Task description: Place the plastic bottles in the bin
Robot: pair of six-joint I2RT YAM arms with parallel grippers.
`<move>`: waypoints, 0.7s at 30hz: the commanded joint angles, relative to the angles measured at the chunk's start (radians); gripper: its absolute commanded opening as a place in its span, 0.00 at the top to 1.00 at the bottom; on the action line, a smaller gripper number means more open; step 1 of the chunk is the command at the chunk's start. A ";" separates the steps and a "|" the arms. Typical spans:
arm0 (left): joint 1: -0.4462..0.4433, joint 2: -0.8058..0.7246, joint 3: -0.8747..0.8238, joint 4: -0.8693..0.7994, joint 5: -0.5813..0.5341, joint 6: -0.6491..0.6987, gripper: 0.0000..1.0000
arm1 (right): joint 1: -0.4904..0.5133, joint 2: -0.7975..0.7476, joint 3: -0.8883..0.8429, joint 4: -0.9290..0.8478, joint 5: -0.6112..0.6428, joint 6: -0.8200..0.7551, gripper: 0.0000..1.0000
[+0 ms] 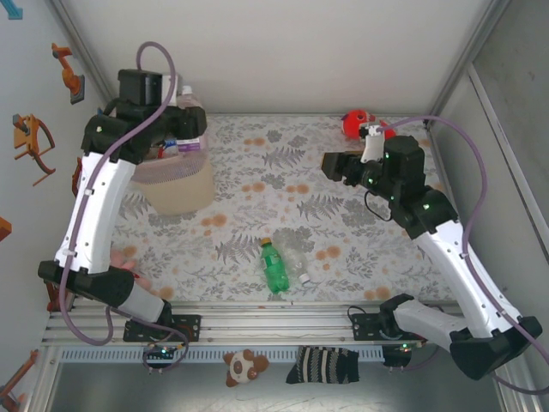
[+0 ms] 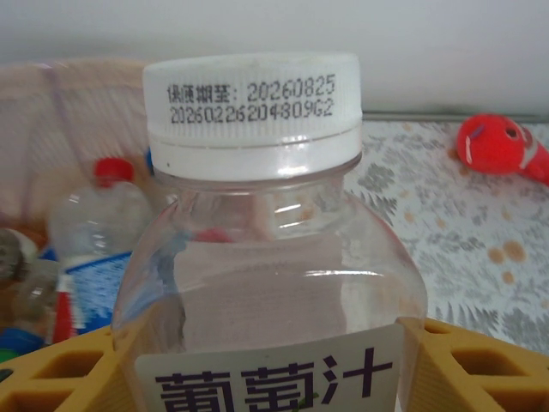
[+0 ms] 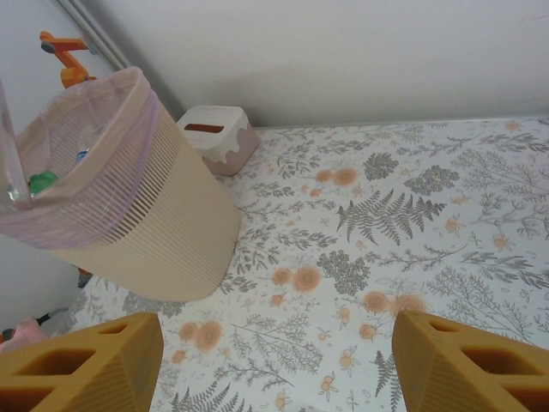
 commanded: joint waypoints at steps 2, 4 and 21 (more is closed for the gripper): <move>0.085 0.019 0.045 -0.003 0.016 0.075 0.40 | 0.000 0.012 0.037 0.019 0.004 -0.002 0.30; 0.127 0.031 0.060 -0.004 0.035 0.098 0.39 | 0.001 0.024 0.047 0.012 0.001 -0.003 0.30; 0.375 0.154 0.029 -0.088 0.074 0.185 0.39 | 0.000 0.033 0.061 -0.006 0.001 0.000 0.30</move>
